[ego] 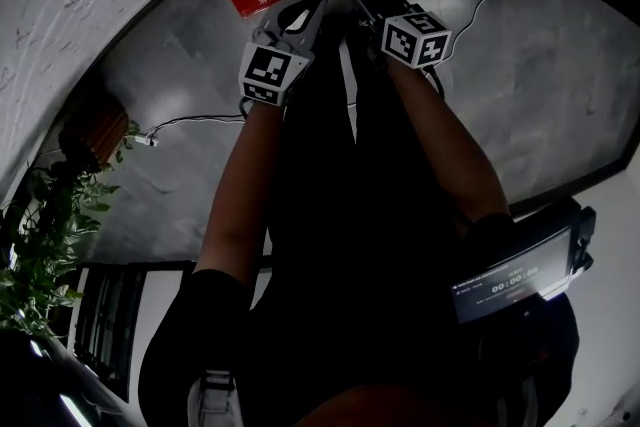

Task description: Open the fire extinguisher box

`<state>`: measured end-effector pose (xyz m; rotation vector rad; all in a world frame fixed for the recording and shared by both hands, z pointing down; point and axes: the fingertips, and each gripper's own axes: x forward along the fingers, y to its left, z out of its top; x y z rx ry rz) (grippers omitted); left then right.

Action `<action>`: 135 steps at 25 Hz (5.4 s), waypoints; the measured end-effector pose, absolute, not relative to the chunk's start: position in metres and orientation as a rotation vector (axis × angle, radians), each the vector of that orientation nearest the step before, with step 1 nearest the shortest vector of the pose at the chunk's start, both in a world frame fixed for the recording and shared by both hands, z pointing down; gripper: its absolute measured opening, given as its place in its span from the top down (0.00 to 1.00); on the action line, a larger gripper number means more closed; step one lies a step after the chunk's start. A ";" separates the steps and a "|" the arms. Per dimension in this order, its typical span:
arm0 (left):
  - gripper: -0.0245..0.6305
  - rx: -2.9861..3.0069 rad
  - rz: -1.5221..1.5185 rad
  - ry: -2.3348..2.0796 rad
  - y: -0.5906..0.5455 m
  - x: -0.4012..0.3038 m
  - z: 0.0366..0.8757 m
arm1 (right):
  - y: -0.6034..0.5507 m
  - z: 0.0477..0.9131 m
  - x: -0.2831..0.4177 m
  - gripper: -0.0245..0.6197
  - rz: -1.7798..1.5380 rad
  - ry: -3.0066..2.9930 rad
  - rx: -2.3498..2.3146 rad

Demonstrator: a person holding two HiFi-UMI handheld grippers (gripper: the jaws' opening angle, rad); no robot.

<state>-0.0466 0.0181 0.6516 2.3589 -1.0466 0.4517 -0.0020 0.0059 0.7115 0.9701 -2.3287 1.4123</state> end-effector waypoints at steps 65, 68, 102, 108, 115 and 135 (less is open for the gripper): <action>0.96 2.417 0.137 -1.293 -0.070 -0.101 0.553 | -0.081 0.623 -0.040 0.87 1.796 -2.553 0.910; 0.96 2.405 0.120 -1.308 -0.071 -0.108 0.554 | -0.096 0.615 -0.046 0.87 1.785 -2.590 0.908; 0.96 2.420 0.110 -1.381 -0.058 -0.141 0.479 | -0.116 0.480 -0.089 0.95 1.226 -2.828 0.704; 0.96 2.523 0.084 -1.309 -0.030 -0.122 0.404 | -0.064 0.392 -0.077 0.95 0.857 -2.931 0.581; 0.96 2.633 0.032 -1.212 -0.003 -0.097 0.298 | -0.011 0.286 -0.070 0.95 0.512 -2.988 0.393; 0.96 2.683 -0.002 -1.303 0.033 -0.111 0.236 | 0.024 0.213 -0.094 0.95 0.290 -3.114 0.205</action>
